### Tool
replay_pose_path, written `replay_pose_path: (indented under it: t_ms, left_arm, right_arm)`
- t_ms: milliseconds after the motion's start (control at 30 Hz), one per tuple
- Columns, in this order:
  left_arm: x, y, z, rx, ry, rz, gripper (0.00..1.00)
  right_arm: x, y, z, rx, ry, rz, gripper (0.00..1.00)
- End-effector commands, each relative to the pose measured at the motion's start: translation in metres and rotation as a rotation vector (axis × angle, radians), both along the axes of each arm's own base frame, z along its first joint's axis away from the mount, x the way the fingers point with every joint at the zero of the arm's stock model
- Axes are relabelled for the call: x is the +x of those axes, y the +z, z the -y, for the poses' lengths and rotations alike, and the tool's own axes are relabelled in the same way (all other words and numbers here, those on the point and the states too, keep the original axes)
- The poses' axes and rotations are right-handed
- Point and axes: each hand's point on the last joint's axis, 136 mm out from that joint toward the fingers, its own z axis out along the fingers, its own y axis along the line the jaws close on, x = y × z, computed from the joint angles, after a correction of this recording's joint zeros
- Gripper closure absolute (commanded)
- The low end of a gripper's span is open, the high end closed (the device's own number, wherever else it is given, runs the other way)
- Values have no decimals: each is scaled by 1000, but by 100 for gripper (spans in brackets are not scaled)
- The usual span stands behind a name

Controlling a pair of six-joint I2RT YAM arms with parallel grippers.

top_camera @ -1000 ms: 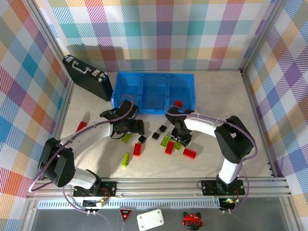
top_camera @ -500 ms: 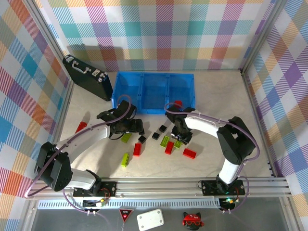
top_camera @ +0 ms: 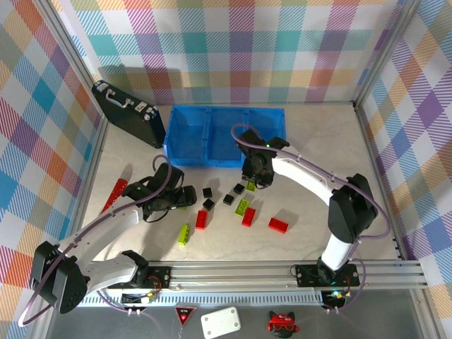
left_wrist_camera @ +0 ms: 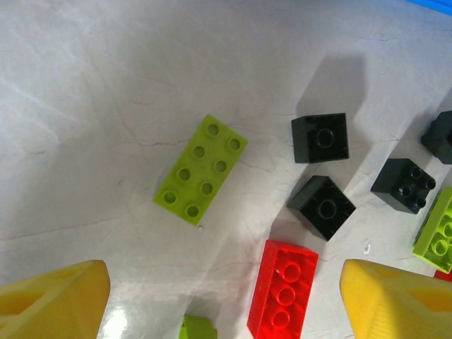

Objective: Sort the legos into containers by color
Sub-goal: Pick up the lego from the center of the table, then place the lego in the container.

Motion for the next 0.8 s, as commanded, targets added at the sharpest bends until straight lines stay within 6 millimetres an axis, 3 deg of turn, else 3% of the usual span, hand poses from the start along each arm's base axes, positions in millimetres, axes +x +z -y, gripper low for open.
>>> replay_pose_path:
  t_ms: [0,333,500,767]
  left_arm:
    - [-13,-4,-15,21,40,-20,15]
    - [-26,-1,-22,-10,71,-11,15]
    - [-28,-2,-24,-10,74,-14,15]
    - [-27,2,-24,-11,76,-3,15]
  right_arm:
    - [10,6,-16,-38,96,12,64]
    - [71,18,-69,-74,267,122,62]
    - [104,19,-81,-124,297,201,62]
    - [151,-2,-86,-173,276,251,62]
